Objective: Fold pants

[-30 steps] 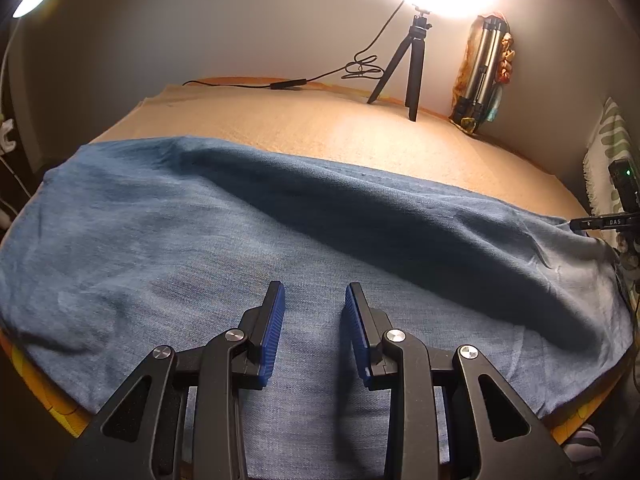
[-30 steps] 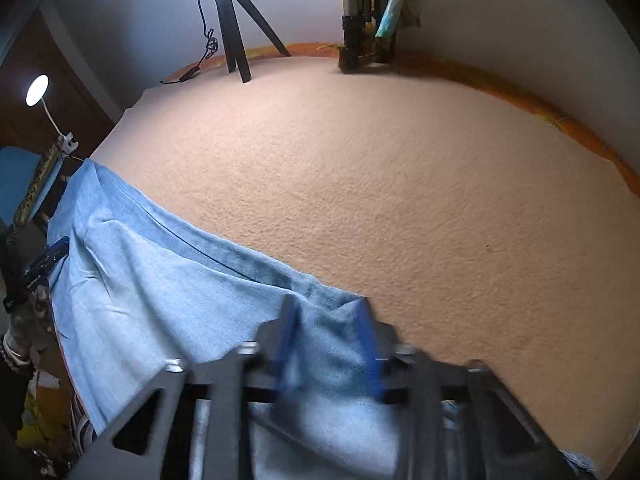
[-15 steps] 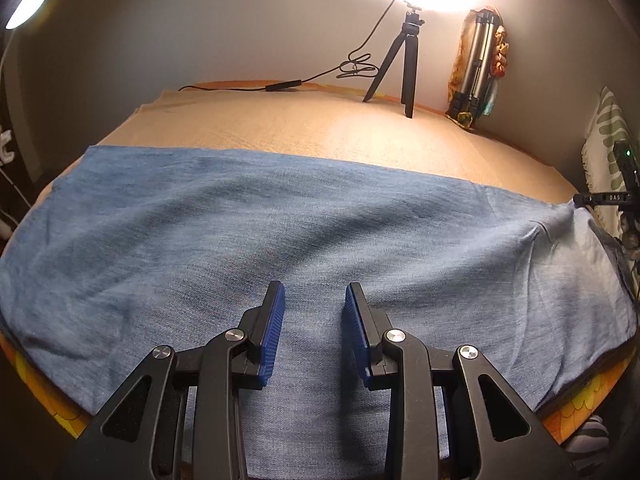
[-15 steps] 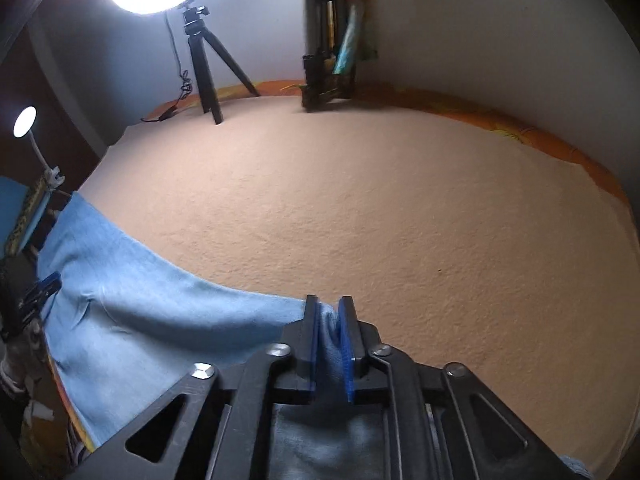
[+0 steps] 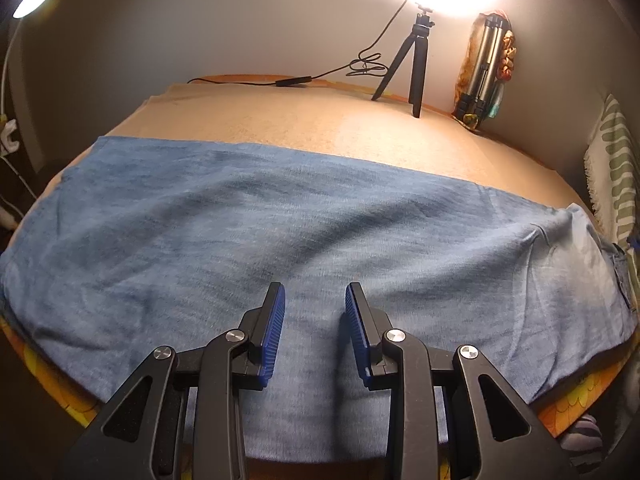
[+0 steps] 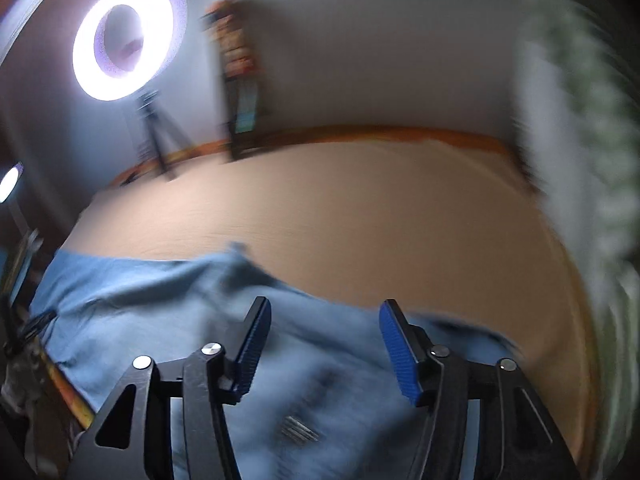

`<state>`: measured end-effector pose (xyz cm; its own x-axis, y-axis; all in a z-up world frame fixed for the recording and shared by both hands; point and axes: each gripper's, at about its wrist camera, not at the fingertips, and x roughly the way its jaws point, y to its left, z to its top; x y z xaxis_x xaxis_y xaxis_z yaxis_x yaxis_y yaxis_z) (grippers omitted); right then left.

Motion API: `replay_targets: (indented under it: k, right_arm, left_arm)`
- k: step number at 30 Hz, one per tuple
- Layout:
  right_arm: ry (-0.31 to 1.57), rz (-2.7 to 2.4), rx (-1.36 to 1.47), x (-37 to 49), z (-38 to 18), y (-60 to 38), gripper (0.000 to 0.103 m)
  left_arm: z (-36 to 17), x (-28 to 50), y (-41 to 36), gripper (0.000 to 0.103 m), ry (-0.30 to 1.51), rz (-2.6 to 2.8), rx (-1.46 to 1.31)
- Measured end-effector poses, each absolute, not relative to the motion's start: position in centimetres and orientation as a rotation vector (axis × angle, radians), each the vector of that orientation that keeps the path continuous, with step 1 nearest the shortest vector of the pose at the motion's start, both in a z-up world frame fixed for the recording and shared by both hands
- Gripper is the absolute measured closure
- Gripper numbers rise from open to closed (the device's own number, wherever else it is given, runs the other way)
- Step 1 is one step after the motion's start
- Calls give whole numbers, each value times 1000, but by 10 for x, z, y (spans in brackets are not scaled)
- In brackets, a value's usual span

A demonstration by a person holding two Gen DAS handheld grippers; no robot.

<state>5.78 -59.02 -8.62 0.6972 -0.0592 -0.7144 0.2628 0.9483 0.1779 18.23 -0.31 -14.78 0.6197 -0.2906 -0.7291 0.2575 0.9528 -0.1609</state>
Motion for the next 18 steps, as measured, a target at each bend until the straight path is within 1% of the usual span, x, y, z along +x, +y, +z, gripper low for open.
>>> replay_targets:
  k: [1, 3, 6, 7, 9, 12, 15, 16, 17, 18]
  right_arm:
    - [776, -224, 318, 42, -91, -607, 37]
    - [764, -314, 388, 16, -99, -643, 36]
    - [759, -354, 445, 4, -109, -676, 29]
    - [763, -336, 484, 7, -115, -685, 27]
    - [759, -297, 537, 14, -122, -696, 27]
    - [769, -209, 601, 32, -135, -705, 19]
    - [803, -198, 622, 53, -150, -706, 19]
    - [808, -179, 633, 56, -153, -704, 25]
    - [808, -149, 646, 60, -156, -699, 41]
    - [808, -118, 665, 60, -158, -695, 50]
  left_arm:
    - [-148, 182, -2, 73, 847, -315, -44]
    - [-149, 181, -1, 73, 850, -311, -53]
    - [-149, 179, -2, 73, 849, -301, -46]
    - [-149, 179, -4, 73, 847, -297, -35]
    - [-149, 178, -7, 73, 848, -290, -17]
    - [-149, 179, -8, 73, 852, -284, -1]
    - [-148, 180, -8, 73, 857, -278, 2]
    - [-148, 180, -9, 73, 858, -275, 5]
    - [-149, 180, -9, 73, 858, -272, 10]
    - [-149, 179, -10, 73, 858, -270, 14]
